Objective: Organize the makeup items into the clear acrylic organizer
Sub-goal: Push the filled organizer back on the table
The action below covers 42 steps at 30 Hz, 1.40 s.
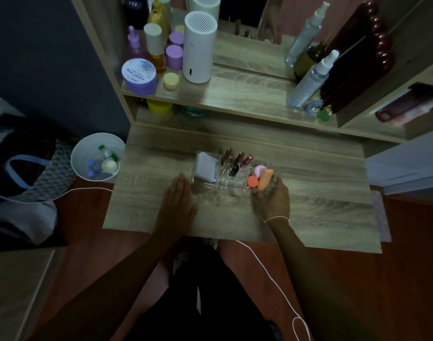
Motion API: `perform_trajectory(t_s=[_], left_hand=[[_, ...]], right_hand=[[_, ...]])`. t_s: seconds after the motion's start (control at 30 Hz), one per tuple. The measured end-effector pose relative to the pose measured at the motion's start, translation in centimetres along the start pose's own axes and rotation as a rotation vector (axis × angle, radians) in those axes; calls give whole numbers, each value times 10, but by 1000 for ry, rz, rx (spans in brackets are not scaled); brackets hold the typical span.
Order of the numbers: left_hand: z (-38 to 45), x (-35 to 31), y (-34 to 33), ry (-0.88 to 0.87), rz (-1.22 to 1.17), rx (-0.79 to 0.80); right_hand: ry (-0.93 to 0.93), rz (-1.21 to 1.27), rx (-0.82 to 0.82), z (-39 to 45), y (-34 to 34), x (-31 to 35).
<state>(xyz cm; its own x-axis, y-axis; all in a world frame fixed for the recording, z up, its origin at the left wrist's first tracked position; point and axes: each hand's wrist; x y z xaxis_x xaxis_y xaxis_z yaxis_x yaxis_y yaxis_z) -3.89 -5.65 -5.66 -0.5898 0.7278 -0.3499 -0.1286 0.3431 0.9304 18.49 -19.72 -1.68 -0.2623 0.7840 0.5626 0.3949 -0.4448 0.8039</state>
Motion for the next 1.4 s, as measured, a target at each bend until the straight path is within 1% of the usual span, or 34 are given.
perform_trajectory(t_s=[0.1, 0.17, 0.27, 0.33, 0.43, 0.57, 0.73, 0.9, 1.13, 1.23, 1.4], left_hand=[[6, -1, 1, 15, -3, 36], [8, -2, 0, 15, 0, 44], [9, -2, -3, 5, 1, 40], [10, -2, -5, 2, 3, 37], [11, 0, -8, -1, 35, 62], [13, 1, -7, -4, 59, 93], [19, -2, -5, -61, 101, 97], [24, -16, 2, -117, 133, 133], [35, -50, 2, -145, 161, 158], [40, -65, -4, -157, 160, 146], [50, -102, -17, -123, 104, 114]], right_hand=[[41, -3, 58, -14, -9, 0], [53, -60, 104, -29, -20, -1], [120, -229, 75, -48, -30, -5], [142, -314, 90, -52, -32, -7], [115, -368, 107, -53, -33, -8], [115, -424, 91, -56, -34, -9], [77, -448, 100, -54, -30, -11], [36, -450, 125, -47, -17, -19], [6, -444, 140, -29, 6, -40], [15, -459, 146, -21, 18, -53], [27, -464, 147, -1, 39, -80]])
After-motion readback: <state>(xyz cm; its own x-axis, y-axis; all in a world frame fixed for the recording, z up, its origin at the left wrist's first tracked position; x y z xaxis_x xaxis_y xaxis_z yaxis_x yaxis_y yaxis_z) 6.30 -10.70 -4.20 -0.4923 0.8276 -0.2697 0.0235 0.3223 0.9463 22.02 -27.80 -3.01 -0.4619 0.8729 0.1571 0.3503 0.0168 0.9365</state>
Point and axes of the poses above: each hand's wrist, its own z-axis towards the middle knuckle, its own y-axis out of the back of the hand, x = y × z
